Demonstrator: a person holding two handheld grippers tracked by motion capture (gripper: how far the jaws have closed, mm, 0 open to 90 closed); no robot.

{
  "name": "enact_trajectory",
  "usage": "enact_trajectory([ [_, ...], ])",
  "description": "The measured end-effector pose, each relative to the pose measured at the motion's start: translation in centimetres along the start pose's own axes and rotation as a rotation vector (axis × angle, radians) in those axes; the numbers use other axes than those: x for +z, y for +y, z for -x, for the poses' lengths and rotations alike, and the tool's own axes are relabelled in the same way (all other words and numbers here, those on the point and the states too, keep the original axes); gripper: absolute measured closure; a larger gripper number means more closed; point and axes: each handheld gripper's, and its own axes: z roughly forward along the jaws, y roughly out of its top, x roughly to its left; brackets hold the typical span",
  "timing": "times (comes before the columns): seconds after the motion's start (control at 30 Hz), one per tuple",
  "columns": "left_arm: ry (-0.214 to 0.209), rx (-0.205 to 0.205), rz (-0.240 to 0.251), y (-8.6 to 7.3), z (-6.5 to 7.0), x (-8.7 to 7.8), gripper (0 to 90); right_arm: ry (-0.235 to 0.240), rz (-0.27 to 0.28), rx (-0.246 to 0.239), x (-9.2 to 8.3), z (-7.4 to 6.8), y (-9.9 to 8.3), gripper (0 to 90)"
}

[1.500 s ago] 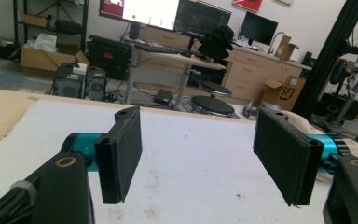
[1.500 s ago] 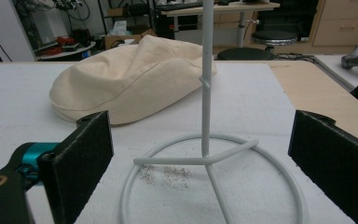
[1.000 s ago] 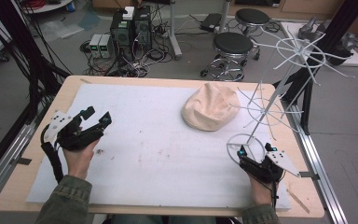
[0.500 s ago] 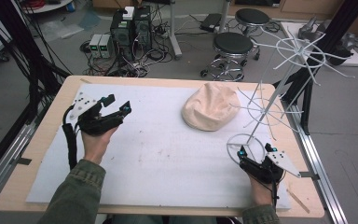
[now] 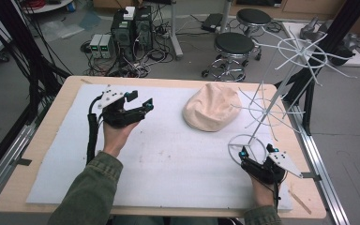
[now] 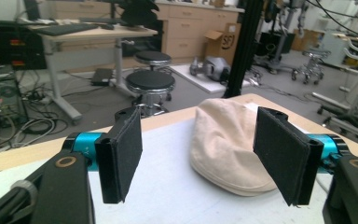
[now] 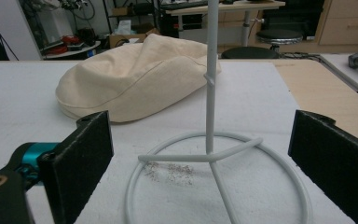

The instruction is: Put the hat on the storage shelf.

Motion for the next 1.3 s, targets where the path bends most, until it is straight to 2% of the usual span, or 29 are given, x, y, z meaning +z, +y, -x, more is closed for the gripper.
enact_trajectory([
  [0.33,-0.088,0.038,-0.074,0.4,2.3,4.7,33.9,0.007,0.002,-0.005,0.1,0.1,0.0,5.5],
  [0.6,-0.199,0.022,-0.135,0.3,3.8,8.3,33.4,0.004,0.001,0.004,-0.1,0.2,-0.1,5.6],
  [0.7,-0.209,0.025,-0.148,0.4,4.3,9.5,33.4,0.002,0.002,0.004,-0.2,0.3,-0.1,5.6],
  [0.77,-0.198,0.030,-0.155,0.5,4.7,10.2,33.7,0.003,0.006,0.005,-0.2,0.4,-0.1,5.6],
  [1.07,-0.251,0.015,-0.211,0.0,5.3,13.4,35.9,0.001,-0.002,0.008,-0.3,0.4,-0.1,5.6],
  [1.2,-0.277,0.019,-0.229,0.0,5.6,14.8,36.0,0.002,0.001,0.006,-0.3,0.5,-0.1,5.6],
  [1.3,-0.290,0.029,-0.261,-0.1,5.9,16.1,36.1,0.003,0.003,-0.002,-0.2,0.5,-0.2,5.5],
])
